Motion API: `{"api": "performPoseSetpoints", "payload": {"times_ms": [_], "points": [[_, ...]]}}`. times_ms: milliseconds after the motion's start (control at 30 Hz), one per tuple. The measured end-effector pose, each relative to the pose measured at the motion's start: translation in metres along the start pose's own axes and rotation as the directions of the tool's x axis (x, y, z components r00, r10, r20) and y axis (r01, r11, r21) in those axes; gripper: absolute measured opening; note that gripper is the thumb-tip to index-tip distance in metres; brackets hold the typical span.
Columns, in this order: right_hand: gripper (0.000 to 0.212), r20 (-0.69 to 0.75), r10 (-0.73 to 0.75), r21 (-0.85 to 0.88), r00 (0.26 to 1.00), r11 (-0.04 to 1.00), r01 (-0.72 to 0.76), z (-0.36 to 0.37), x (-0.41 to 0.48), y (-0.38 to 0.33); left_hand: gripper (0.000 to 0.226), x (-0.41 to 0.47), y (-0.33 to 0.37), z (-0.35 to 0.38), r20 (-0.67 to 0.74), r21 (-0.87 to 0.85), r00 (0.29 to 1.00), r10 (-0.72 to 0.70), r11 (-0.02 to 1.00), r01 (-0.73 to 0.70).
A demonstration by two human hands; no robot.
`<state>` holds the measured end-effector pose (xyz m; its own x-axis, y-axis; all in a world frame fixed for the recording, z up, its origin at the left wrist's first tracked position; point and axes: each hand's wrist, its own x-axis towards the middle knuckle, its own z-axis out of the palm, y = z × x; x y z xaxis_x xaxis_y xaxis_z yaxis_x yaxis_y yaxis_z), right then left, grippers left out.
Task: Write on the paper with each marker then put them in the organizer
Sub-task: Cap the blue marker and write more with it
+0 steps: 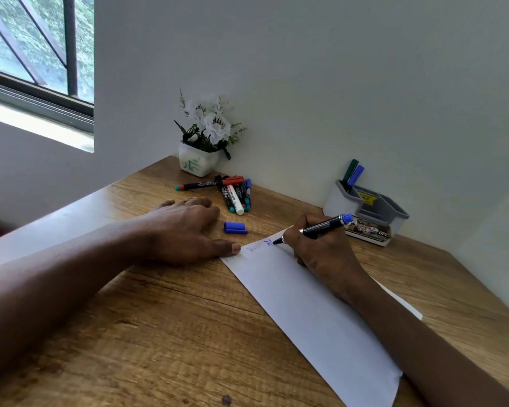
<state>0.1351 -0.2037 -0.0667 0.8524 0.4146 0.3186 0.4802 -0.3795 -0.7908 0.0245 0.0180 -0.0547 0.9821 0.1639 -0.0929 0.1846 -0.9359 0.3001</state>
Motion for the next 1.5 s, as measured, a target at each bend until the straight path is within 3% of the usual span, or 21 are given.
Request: {"api": "performPoseSetpoints", "payload": {"times_ms": [900,1500], "points": [[0.032,-0.120,0.059,-0.064,0.991,0.996,-0.067,0.0020,0.0019,0.0022,0.090,-0.0029,0.0030,-0.0024,-0.004,0.003,1.000,-0.001,1.000,0.001],[0.026,-0.163,0.095,-0.045,0.982,0.994,-0.104,0.0031,0.0011,0.0028,0.092,-0.0029,0.0025,-0.0022,-0.009,0.001,1.000,0.002,1.000,-0.002]]}}
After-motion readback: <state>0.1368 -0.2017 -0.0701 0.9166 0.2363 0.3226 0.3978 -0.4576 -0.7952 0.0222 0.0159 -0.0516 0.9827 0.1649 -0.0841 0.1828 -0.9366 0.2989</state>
